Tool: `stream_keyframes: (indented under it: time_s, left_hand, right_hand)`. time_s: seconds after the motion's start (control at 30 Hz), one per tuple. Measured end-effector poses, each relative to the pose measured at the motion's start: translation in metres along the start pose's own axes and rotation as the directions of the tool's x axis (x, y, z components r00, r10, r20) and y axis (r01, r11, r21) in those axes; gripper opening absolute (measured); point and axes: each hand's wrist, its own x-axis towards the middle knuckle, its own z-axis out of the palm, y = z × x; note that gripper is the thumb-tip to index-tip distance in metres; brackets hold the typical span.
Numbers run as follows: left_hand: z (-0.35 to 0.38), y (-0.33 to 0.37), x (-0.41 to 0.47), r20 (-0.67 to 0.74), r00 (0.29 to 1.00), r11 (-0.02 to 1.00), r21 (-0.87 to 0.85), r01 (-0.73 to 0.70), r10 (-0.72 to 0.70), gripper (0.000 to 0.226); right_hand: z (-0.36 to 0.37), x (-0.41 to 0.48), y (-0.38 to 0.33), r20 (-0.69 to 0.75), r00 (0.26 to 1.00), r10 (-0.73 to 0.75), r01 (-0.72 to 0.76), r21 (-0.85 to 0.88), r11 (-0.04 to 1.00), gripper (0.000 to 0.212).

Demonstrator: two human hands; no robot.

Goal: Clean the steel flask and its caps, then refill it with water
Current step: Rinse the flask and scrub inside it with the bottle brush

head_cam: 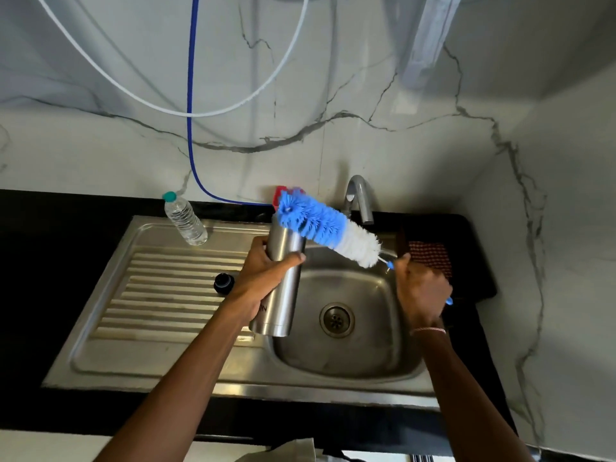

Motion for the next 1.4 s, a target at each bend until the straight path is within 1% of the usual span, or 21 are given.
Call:
stream_keyframes:
  time_s: [0.07, 0.13, 0.2, 0.23, 0.33, 0.4, 0.47, 0.5, 0.57, 0.67, 0.73, 0.8, 0.83, 0.9, 0.97, 1.0, 1.13, 1.2, 1.27, 1.33, 1.4]
  left_hand:
    - [0.004, -0.001, -0.001, 0.064, 0.998, 0.996, 0.086, -0.018, 0.013, 0.070]
    - [0.010, -0.002, -0.001, 0.090, 0.996, 0.984, 0.174, -0.042, 0.027, 0.076]
    - [0.012, 0.000, -0.001, 0.075, 0.997, 0.977, 0.211, -0.042, 0.027, 0.072]
    - [0.012, 0.000, -0.002, 0.055, 0.998, 0.981, 0.192, -0.028, 0.018, 0.069]
    - [0.004, -0.001, -0.005, 0.000, 1.000, 0.999, 0.033, -0.002, 0.002, 0.059]
    - [-0.002, -0.002, -0.006, -0.017, 1.000, 0.999, -0.042, 0.005, -0.005, 0.053]
    - [-0.004, -0.004, -0.007, 0.011, 1.000, 1.000, -0.021, -0.013, 0.013, 0.049]
    - [-0.002, -0.004, -0.007, 0.040, 0.999, 0.999, 0.009, -0.031, 0.031, 0.048]
    - [0.006, -0.004, -0.008, 0.085, 0.995, 0.997, 0.049, -0.063, 0.059, 0.045]
    - [0.014, 0.001, -0.008, 0.095, 0.993, 0.993, 0.087, -0.084, 0.075, 0.034]
    - [0.012, 0.004, -0.007, 0.097, 0.994, 0.997, 0.047, -0.063, 0.058, 0.031]
    - [0.005, 0.005, -0.006, 0.076, 0.997, 0.999, -0.036, -0.016, 0.019, 0.039]
    - [0.002, 0.004, -0.004, 0.062, 0.998, 0.997, -0.075, 0.010, -0.005, 0.046]
    - [-0.004, 0.000, -0.001, 0.058, 0.998, 0.994, -0.101, 0.043, -0.037, 0.068]
    - [-0.002, -0.003, 0.000, 0.106, 0.993, 0.995, -0.075, 0.060, -0.052, 0.085]
    - [0.001, -0.004, -0.001, 0.139, 0.989, 0.996, -0.061, 0.067, -0.058, 0.085]
    - [0.014, -0.003, -0.005, 0.177, 0.984, 0.998, -0.047, 0.046, -0.037, 0.062]
    - [0.011, -0.002, -0.004, 0.151, 0.988, 0.997, -0.074, 0.038, -0.027, 0.052]
    - [0.004, -0.001, -0.004, 0.115, 0.993, 0.994, -0.102, 0.032, -0.020, 0.039]
    - [-0.002, -0.002, -0.005, 0.097, 0.995, 0.994, -0.101, 0.031, -0.022, 0.025]
    - [-0.002, -0.002, -0.006, 0.115, 0.993, 0.997, -0.072, 0.034, -0.025, 0.026]
  right_hand:
    - [0.002, 0.001, -0.021, 0.001, 1.000, -0.010, 0.010, 0.042, 0.999, 0.052]
    - [-0.001, 0.007, -0.048, -0.033, 0.998, -0.057, 0.060, 0.082, 0.995, 0.052]
    - [-0.003, 0.014, -0.060, -0.069, 0.994, -0.091, 0.097, 0.094, 0.991, 0.052]
    - [-0.006, 0.017, -0.058, -0.070, 0.994, -0.089, 0.095, 0.097, 0.991, 0.052]
    - [-0.008, 0.008, -0.027, -0.043, 0.996, -0.075, 0.077, 0.057, 0.995, 0.047]
    - [-0.007, -0.003, -0.001, 0.001, 1.000, -0.023, 0.023, 0.030, 0.999, 0.049]
    - [-0.002, -0.008, 0.006, 0.027, 0.999, 0.039, -0.039, 0.023, 0.999, 0.055]
    - [0.001, -0.007, 0.002, 0.025, 0.999, 0.034, -0.035, 0.020, 0.999, 0.055]
    - [0.004, -0.001, -0.021, -0.007, 1.000, -0.006, 0.006, 0.036, 0.999, 0.052]
    - [0.001, 0.010, -0.053, -0.060, 0.995, -0.074, 0.079, 0.086, 0.993, 0.051]
    - [-0.003, 0.010, -0.050, -0.065, 0.994, -0.084, 0.091, 0.102, 0.991, 0.049]
    - [-0.003, 0.003, -0.028, -0.050, 0.996, -0.069, 0.073, 0.068, 0.995, 0.046]
    - [-0.002, -0.002, -0.016, -0.028, 0.999, -0.023, 0.024, 0.050, 0.998, 0.048]
    - [0.002, -0.009, 0.000, 0.020, 0.997, 0.072, -0.072, 0.020, 0.997, 0.055]
    - [0.006, -0.013, -0.004, 0.020, 0.998, 0.062, -0.062, 0.010, 0.998, 0.055]
    - [0.006, -0.012, -0.013, 0.008, 0.999, 0.046, -0.046, 0.016, 0.999, 0.054]
    - [0.004, -0.003, -0.056, -0.030, 0.999, 0.014, -0.011, 0.102, 0.995, 0.053]
    - [0.007, -0.003, -0.048, 0.000, 1.000, 0.029, -0.029, 0.115, 0.993, 0.054]
    - [0.007, -0.009, -0.025, 0.025, 0.996, 0.084, -0.086, 0.089, 0.992, 0.054]
    - [0.007, -0.016, -0.006, 0.022, 0.994, 0.103, -0.105, 0.072, 0.992, 0.055]
    - [0.007, -0.017, -0.004, 0.015, 0.996, 0.088, -0.089, 0.072, 0.993, 0.053]
